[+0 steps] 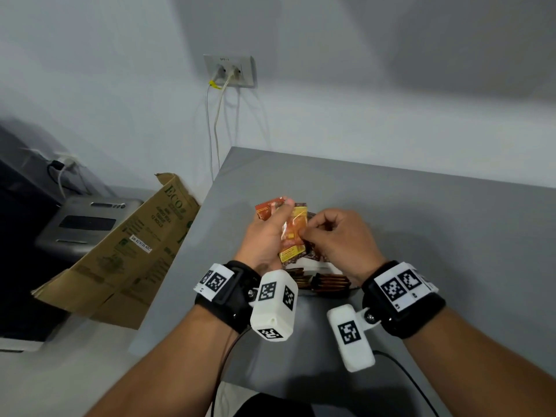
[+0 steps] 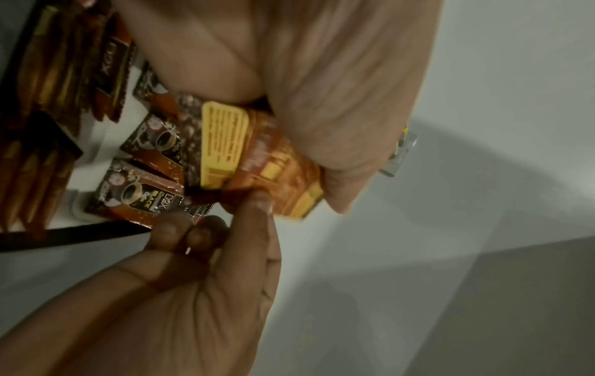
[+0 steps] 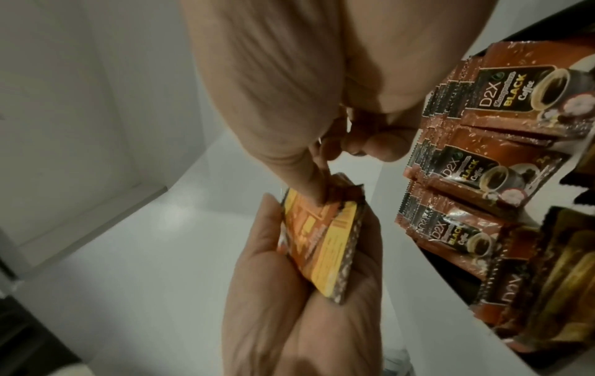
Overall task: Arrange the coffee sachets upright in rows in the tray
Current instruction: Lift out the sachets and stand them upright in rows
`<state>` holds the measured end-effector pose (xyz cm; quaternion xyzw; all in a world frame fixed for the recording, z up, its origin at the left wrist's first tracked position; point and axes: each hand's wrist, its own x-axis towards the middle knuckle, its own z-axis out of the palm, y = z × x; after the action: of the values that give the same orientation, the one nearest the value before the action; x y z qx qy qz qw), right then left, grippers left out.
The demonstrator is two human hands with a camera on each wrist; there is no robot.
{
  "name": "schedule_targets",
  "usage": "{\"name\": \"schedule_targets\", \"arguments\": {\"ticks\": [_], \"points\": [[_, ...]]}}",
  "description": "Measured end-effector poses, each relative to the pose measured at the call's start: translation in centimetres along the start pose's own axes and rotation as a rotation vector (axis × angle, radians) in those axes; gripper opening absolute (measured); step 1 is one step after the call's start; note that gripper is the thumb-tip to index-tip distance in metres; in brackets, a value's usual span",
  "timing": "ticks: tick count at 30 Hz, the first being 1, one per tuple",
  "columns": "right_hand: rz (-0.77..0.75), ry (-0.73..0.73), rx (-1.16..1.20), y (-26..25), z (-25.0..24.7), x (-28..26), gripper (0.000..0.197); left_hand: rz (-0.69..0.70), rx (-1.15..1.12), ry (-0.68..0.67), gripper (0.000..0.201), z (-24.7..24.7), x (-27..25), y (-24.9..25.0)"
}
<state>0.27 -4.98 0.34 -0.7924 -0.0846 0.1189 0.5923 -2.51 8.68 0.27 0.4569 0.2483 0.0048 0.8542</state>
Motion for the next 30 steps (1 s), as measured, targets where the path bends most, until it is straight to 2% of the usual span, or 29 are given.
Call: {"name": "schedule_targets", "arguments": {"ticks": [2, 4, 7, 8, 10, 14, 18, 22, 26, 30], "points": [[0.052, 0.076, 0.096, -0.1, -0.2, 0.3, 0.014, -0.022, 0.020, -0.010, 0.053, -0.2, -0.1, 0.1], [0.098, 0.153, 0.233, -0.2, -0.7, 0.8, 0.020, -0.065, -0.031, -0.017, 0.046, -0.4, -0.2, 0.2], [0.009, 0.247, 0.169, -0.4, -1.9, 1.2, 0.022, -0.136, -0.133, -0.014, 0.044, -0.9, -0.1, 0.2], [-0.055, 0.232, 0.061, -0.7, -2.3, 0.8, 0.023, -0.138, -0.138, -0.017, 0.046, -1.0, -0.1, 0.1], [-0.154, 0.125, -0.190, -1.1, -2.3, -0.1, 0.022, -0.099, -0.107, -0.054, 0.037, -0.8, -0.1, 0.0], [-0.220, -0.132, -0.337, -0.9, -1.2, -1.1, 0.019, -0.012, 0.008, -0.105, 0.020, 0.0, -0.7, 0.1], [-0.063, -0.198, -0.181, -0.9, -1.6, -0.5, 0.022, 0.017, 0.046, -0.084, 0.016, -0.2, -0.5, 0.0], [-0.058, -0.153, -0.080, -0.5, -1.7, -0.2, 0.018, 0.014, 0.020, -0.167, 0.018, -0.3, -0.8, -0.1], [-0.016, -0.120, 0.081, 0.0, -1.7, 0.2, 0.043, 0.048, 0.106, -0.175, 0.029, -0.3, -0.9, 0.0], [0.066, -0.139, 0.177, 0.3, -1.4, 0.5, 0.053, 0.079, 0.127, -0.106, 0.016, -0.2, -0.8, 0.2]]}}
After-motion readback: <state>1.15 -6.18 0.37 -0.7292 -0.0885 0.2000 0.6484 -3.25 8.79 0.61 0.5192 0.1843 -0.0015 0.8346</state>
